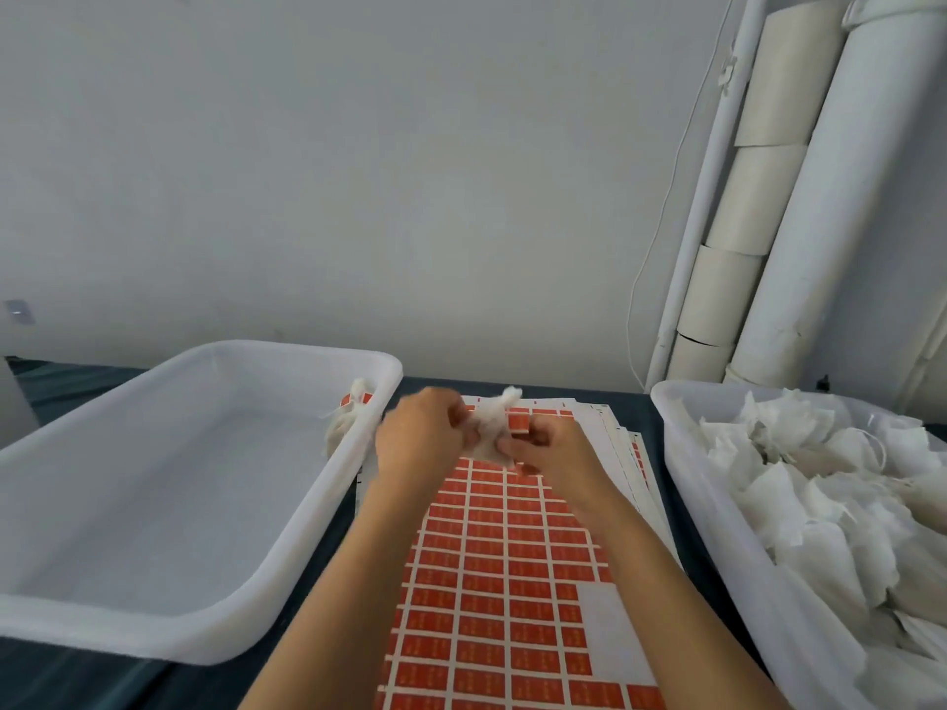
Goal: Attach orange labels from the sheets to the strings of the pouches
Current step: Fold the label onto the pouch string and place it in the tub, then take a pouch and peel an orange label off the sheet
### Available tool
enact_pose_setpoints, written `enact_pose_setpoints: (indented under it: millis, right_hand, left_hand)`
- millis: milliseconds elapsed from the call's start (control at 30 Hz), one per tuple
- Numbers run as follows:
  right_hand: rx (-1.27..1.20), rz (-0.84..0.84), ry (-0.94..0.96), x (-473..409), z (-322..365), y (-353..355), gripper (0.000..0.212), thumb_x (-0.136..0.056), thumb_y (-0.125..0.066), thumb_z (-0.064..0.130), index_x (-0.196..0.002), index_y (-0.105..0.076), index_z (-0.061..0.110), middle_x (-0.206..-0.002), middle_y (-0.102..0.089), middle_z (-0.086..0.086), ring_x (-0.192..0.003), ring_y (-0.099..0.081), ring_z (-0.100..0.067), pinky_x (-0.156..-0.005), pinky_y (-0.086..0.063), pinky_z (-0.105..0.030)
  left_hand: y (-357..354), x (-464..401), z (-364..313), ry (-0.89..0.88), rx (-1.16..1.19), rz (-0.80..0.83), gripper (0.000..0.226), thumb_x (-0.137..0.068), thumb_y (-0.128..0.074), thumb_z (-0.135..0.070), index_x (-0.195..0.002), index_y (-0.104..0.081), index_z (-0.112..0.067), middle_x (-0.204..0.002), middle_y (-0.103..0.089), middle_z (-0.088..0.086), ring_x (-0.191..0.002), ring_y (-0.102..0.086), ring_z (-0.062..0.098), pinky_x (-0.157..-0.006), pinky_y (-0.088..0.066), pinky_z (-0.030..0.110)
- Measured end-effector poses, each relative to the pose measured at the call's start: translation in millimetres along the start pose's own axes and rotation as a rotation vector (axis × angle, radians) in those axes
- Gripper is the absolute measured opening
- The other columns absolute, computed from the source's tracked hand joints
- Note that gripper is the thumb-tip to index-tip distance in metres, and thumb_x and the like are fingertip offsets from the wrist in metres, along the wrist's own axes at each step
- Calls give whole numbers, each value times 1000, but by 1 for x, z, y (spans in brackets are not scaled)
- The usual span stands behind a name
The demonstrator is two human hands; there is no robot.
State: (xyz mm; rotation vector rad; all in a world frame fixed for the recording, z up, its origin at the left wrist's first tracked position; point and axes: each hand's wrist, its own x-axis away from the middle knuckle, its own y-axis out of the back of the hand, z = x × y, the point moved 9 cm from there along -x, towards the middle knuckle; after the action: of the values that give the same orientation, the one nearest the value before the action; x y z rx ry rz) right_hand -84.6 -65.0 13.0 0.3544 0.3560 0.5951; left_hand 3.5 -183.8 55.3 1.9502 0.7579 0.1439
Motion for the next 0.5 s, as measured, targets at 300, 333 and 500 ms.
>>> enact_pose_setpoints:
  millis: [300,333,500]
  right_hand:
    - [-224,-40,65,-57,72,-66,21,-84,-67,20,-99,-66,5,-94,-70,-13,-80,-69,-26,-77,-58,-34]
    - [-223,-14,77,-60,76,-79,18,-84,-68,18,-97,-66,5,-93,-70,-13,-79,-69,-26,-76,-58,-33]
    - [94,49,126,-75,78,-137,13,-80,-70,18,-80,-64,7,-77,-63,-7,-74,-62,-25,-67,-50,-34]
  left_hand:
    - [89,-45,64,60,231,-158,8,-79,-74,-18,-85,-68,-18,-91,-70,2,-81,-66,27,-78,-54,40]
    - [91,-48,80,81,270,-169,8,-79,-74,-16,-84,-68,-17,-90,-70,5,-82,-66,30,-80,-55,44]
    - [75,-51,156,205,390,-176,10,-79,-74,-7,-78,-65,-12,-80,-66,8,-70,-62,29,-77,-56,49]
